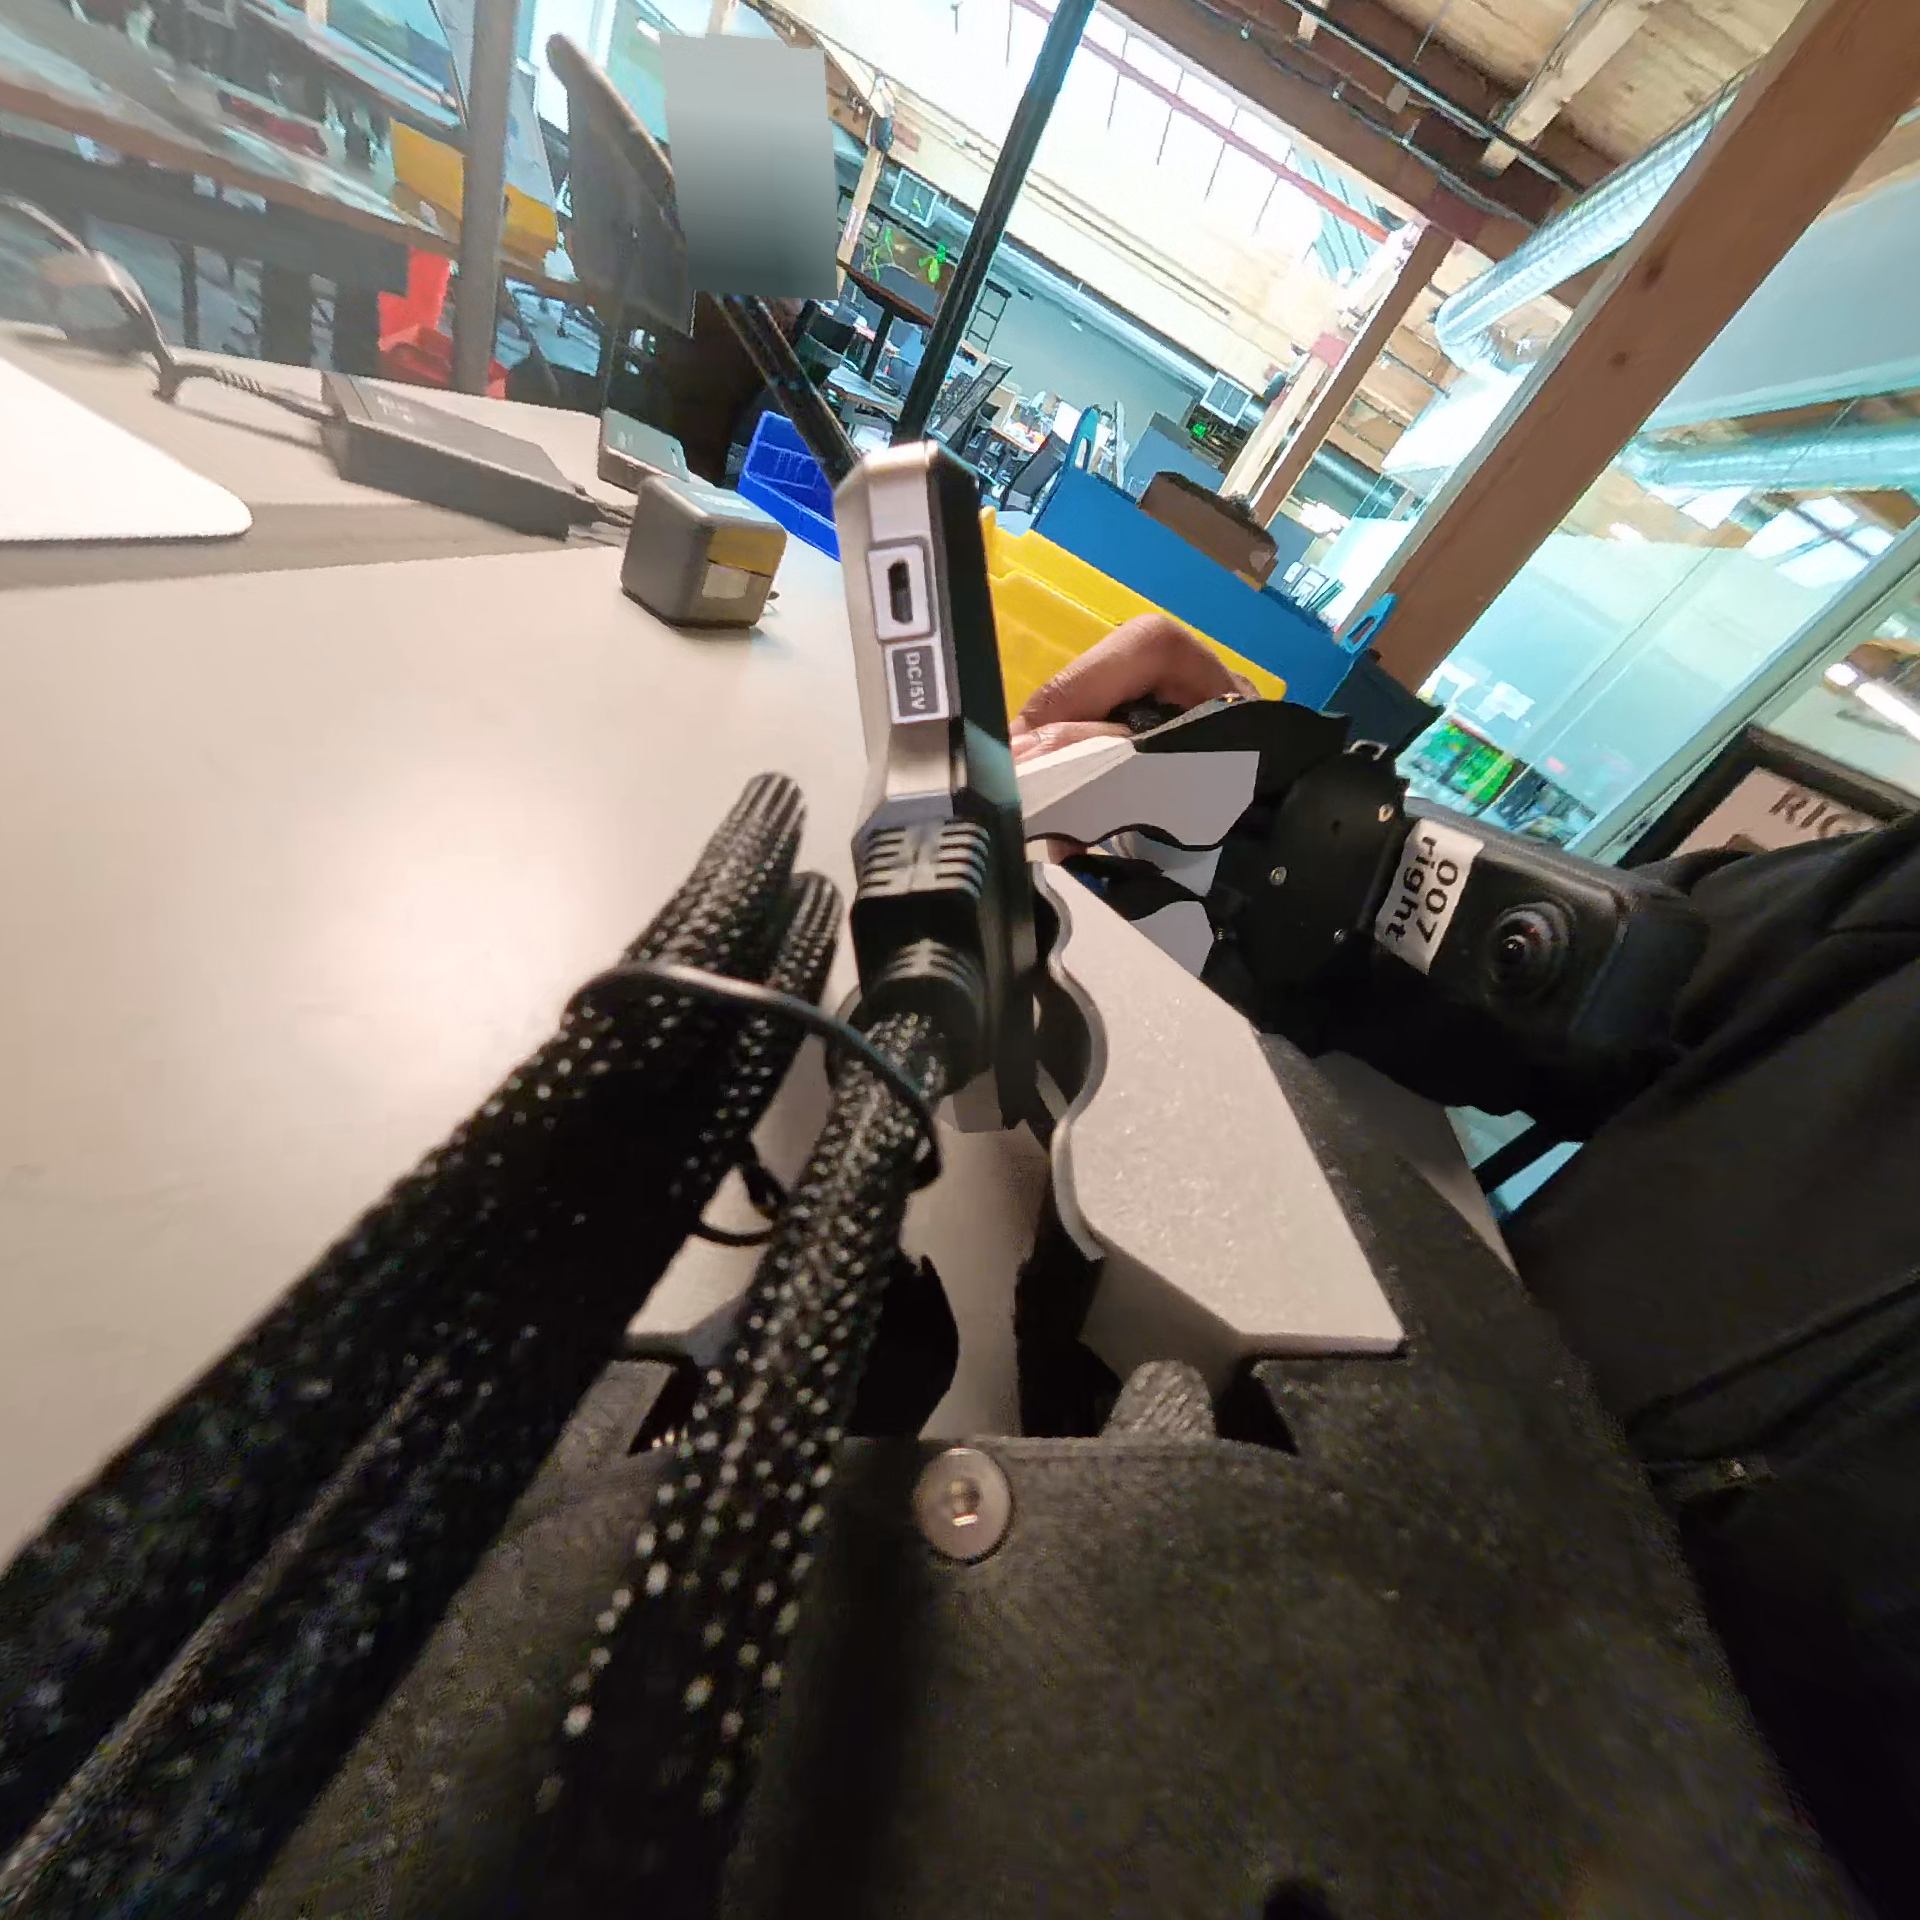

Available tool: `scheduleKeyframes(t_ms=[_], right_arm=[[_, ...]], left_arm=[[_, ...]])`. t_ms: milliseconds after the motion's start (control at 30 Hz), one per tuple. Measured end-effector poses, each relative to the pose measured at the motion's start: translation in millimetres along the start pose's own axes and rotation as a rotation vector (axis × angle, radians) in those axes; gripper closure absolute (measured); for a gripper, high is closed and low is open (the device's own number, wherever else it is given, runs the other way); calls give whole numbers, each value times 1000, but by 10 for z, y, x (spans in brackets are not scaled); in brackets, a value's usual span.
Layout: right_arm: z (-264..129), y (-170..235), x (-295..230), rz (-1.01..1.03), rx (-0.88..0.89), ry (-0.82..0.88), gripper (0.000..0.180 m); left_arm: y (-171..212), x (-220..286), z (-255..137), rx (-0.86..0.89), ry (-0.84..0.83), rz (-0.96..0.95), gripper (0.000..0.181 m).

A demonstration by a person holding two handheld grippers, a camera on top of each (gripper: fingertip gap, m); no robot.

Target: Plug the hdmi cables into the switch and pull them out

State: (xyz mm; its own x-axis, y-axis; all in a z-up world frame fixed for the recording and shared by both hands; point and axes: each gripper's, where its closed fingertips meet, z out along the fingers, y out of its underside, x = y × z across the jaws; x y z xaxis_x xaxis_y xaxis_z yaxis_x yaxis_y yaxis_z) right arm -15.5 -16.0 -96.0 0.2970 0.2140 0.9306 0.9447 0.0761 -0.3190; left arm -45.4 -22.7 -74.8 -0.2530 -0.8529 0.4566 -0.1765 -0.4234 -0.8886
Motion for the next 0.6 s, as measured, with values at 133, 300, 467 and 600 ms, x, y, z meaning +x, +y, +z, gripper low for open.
scheduleKeyframes(t_ms=[133,300,467,600], right_arm=[[-12,-10,45,-17,2,32,171],[-24,-18,40,-15,6,11,171],[-62,-47,68,-36,27,13,171],[-108,-11,59,-87,50,-16,170]], left_arm=[[10,14,-1,-8,8,-11,155],[-44,4,-4,28,-28,-18,157],[-45,67,8,3,0,9,156],[2,82,34,-12,20,-22,155]])
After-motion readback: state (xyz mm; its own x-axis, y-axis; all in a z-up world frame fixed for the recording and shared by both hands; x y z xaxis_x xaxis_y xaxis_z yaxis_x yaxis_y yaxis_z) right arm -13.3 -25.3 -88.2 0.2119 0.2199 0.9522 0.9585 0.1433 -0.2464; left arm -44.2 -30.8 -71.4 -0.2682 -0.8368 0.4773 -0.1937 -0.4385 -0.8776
